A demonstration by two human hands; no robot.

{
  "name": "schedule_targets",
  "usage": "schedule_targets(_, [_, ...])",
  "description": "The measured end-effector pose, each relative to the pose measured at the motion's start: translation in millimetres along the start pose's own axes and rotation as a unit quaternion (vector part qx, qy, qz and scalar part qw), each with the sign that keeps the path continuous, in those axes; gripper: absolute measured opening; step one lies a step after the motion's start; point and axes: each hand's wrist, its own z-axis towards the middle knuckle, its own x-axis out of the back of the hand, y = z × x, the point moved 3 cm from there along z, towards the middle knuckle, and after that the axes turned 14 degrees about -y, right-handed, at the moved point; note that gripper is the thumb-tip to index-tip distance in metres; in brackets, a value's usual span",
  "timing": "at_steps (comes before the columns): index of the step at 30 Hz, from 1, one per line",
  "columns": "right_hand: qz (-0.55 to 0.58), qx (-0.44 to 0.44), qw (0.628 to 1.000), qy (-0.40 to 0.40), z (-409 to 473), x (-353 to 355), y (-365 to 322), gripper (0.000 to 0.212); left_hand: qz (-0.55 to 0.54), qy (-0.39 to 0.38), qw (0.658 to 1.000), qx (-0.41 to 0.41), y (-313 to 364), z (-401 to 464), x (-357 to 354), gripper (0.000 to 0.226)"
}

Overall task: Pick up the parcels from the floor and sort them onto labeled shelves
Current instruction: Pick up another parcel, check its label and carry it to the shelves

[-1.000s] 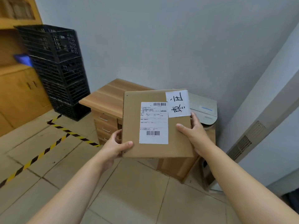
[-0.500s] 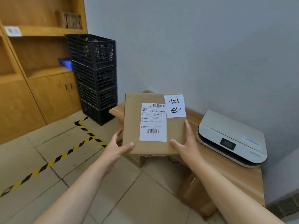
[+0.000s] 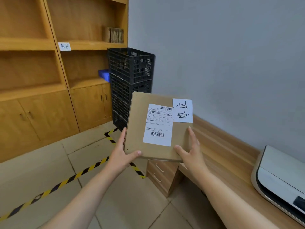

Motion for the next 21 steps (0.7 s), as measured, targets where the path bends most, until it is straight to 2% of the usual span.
schedule_targets(11, [0.008,0.045,0.994,-0.094,157.6,-25.6,12.8,0.076,0.051,0.091,0.994,0.025,-24.6,100.8,51.1,0.113])
schedule_targets(21, [-0.033,0.103,0.978,-0.178,334.1,-14.3,13.4,0.070,0.095,0.182,0.978,0.027,-20.1,229.1,77.1,0.104])
